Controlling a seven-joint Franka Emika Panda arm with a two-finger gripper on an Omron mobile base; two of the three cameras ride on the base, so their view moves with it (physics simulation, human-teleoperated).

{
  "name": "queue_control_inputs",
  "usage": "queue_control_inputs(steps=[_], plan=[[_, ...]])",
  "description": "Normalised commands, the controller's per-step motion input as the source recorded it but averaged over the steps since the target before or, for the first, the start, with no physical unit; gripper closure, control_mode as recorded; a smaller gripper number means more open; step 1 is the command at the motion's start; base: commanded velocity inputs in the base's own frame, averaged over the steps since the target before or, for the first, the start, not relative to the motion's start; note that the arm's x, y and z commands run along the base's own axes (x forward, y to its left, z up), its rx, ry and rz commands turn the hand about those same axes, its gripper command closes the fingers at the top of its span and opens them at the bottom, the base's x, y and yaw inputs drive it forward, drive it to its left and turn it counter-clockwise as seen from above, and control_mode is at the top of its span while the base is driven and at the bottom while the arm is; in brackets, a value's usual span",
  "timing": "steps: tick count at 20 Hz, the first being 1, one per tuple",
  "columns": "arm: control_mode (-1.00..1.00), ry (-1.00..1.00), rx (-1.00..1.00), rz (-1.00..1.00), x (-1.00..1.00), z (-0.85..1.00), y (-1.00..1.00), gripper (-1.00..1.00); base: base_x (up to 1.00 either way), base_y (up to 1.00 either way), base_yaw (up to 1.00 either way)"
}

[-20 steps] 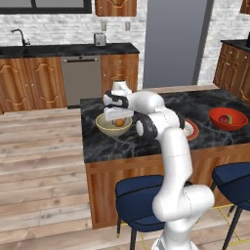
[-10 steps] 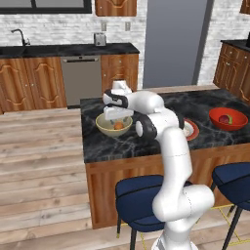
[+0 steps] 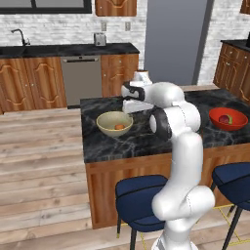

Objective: Take the fruits from the plate on the dining counter and place two fruits in each bowl.

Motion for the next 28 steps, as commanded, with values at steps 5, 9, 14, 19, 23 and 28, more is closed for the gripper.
queue_control_inputs(steps=[5,9,14,19,23,28], plan=[[-1.0,-0.53,0.08,-0.11,-0.81,0.02,-0.82,-1.0,0.0,0.0,0.0],[-1.0,0.06,0.0,-0.13,0.02,0.32,-0.68,-1.0,0.0,0.0,0.0],[-1.0,0.26,0.0,-0.15,0.28,0.68,-0.79,-1.0,0.0,0.0,0.0],[-1.0,0.18,0.01,-0.15,0.12,-0.02,-0.67,-1.0,0.0,0.0,0.0],[-1.0,0.01,0.02,-0.09,0.08,-0.57,-0.61,-1.0,0.0,0.0,0.0],[-1.0,0.01,0.02,-0.01,0.46,-0.33,-0.12,-1.0,0.0,0.0,0.0]])
